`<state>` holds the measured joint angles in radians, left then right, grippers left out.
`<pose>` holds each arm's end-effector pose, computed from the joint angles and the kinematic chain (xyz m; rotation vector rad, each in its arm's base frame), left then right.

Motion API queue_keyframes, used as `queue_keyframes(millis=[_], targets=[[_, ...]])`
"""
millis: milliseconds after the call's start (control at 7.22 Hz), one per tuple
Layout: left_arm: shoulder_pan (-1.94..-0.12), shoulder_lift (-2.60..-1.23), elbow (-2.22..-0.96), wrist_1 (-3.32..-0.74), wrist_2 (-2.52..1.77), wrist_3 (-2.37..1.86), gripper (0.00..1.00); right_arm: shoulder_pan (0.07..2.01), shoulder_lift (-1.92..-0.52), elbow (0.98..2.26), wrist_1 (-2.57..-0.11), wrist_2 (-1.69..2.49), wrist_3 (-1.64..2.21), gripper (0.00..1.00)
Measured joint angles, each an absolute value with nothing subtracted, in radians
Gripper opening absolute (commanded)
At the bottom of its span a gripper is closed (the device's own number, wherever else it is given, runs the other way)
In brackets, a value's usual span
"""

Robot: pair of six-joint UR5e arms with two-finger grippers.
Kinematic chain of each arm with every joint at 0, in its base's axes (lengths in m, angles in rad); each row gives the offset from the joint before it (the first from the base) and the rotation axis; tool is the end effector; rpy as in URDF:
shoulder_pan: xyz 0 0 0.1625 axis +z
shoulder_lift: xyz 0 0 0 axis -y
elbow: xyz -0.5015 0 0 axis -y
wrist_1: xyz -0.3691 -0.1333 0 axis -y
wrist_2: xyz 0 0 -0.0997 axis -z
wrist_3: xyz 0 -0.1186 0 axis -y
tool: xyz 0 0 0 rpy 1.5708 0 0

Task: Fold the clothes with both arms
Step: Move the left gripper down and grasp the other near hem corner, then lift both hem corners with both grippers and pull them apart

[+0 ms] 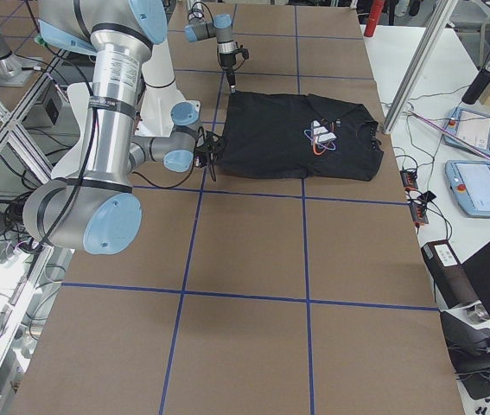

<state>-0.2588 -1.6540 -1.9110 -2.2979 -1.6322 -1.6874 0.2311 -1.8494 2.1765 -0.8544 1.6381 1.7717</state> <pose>0.4771 -0.2567 0.4679 0.0275 1.1559 -0.2975 -0.3257 -0.2054 0.4995 -0.0456 -1.0501 0.3567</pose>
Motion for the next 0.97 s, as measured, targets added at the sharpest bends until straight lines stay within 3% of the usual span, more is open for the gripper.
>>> queue_keyframes(millis=[138,554,969], targets=[[-0.259,-1.653,-1.910,-2.298,-1.632,-1.687,0.00,0.232,-1.850,2.177,-0.854,1.638,1.772,0.00],[-0.267,-1.637,-1.938,-2.298,-1.634,-1.687,0.00,0.245,-1.856,2.184,-0.854,1.649,1.771,0.00],[-0.270,-1.494,-2.111,-2.296,-1.643,-1.686,0.00,0.297,-1.897,2.224,-0.852,1.721,1.768,0.00]])
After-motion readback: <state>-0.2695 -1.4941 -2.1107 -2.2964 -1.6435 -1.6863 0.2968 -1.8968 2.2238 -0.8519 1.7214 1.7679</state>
